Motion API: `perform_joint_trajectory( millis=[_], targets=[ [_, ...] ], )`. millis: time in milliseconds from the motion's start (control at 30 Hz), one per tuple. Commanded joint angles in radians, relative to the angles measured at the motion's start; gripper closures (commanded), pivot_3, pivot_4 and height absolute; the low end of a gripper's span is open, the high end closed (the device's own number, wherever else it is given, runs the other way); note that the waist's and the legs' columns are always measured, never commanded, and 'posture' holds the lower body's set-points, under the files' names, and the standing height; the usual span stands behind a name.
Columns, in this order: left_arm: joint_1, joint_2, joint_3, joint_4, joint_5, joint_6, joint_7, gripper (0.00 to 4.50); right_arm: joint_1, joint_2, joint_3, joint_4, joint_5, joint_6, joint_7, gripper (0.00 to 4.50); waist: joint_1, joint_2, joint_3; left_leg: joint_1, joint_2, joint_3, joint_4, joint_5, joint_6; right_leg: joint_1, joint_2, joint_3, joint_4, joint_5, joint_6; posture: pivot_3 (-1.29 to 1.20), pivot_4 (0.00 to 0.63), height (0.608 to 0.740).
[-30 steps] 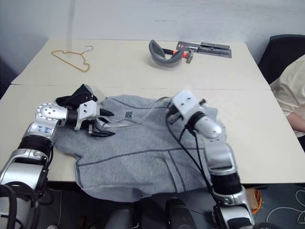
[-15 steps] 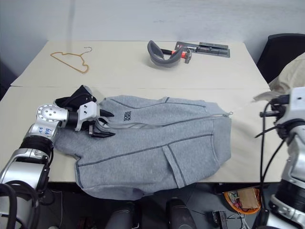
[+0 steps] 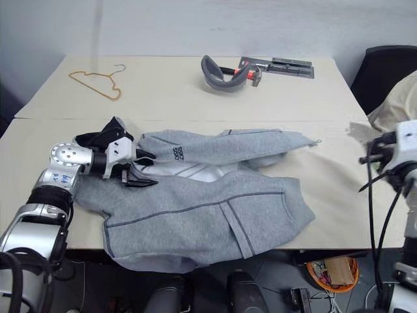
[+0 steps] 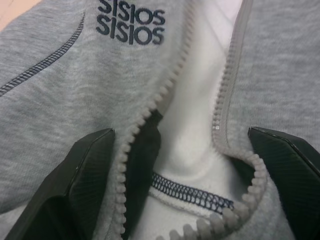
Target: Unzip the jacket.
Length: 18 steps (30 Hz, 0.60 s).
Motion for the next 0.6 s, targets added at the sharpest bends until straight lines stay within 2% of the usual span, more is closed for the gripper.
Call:
perform_joint_trajectory(
  millis=[33, 100, 200, 300, 333, 433, 600],
  targets=[
    [0.009, 0.034, 0.046, -0.118, -0.094, 0.175, -0.098, 0.0, -0.002, -0.07, 0.002, -0.024, 0.048, -0.033, 0.101, 3.89, 0.0, 0.0, 0.0, 0.0, 0.0, 0.0, 0.0, 0.0, 0.0, 0.0, 0.0, 0.0, 0.0, 0.0, 0.0, 0.0, 0.15, 0.74],
    [0.031, 0.078, 0.065, -0.218, -0.149, 0.309, -0.174, 0.0, 0.006, -0.127, 0.003, -0.026, 0.088, -0.018, 0.206, 3.35, -0.001, 0.0, 0.0, -0.001, 0.0, 0.0, 0.0, 0.0, 0.0, 0.0, 0.0, 0.0, 0.0, 0.0, 0.0, 0.0, 0.15, 0.74],
    [0.078, 0.161, 0.09, -0.35, -0.201, 0.441, -0.236, 0.0, 0.058, -0.233, -0.016, -0.039, 0.163, 0.01, 0.393, 2.27, -0.003, 0.001, 0.0, 0.0, 0.001, -0.001, -0.001, 0.0, 0.0, 0.0, 0.0, 0.0, -0.001, 0.0, 0.0, 0.0, 0.15, 0.74],
    [0.122, 0.267, 0.128, -0.434, -0.243, 0.527, -0.263, 0.0, 0.118, -0.345, -0.066, -0.018, 0.233, 0.033, 0.566, 1.26, -0.002, 0.001, 0.0, 0.0, 0.002, -0.002, -0.001, 0.0, 0.0, 0.001, 0.001, -0.001, -0.003, 0.0, 0.0, 0.0, 0.15, 0.74],
    [0.138, 0.304, 0.143, -0.454, -0.254, 0.546, -0.266, 0.0, 0.136, -0.379, -0.089, -0.01, 0.258, 0.048, 0.619, 1.07, -0.002, 0.001, 0.001, 0.0, 0.002, -0.002, -0.001, 0.0, 0.0, 0.001, 0.001, -0.001, -0.003, 0.0, 0.0, 0.0, 0.15, 0.74],
    [0.198, 0.419, 0.194, -0.478, -0.274, 0.55, -0.267, 0.0, 0.181, -0.471, -0.168, 0.013, 0.325, 0.108, 0.766, 0.03, -0.003, 0.002, 0.001, 0.001, 0.001, -0.002, -0.001, 0.0, 0.001, 0.002, 0.0, -0.001, -0.003, 0.0, 0.0, 0.0, 0.15, 0.74],
    [0.326, 0.501, 0.309, -0.485, -0.311, 0.523, -0.207, 0.0, 0.26, -0.542, -0.239, 0.033, 0.328, 0.122, 0.88, 0.03, -0.003, 0.002, 0.001, 0.003, 0.002, -0.002, -0.002, -0.001, 0.001, 0.003, 0.0, -0.001, -0.004, 0.0, 0.0, 0.0, 0.15, 0.74]
  ],
)
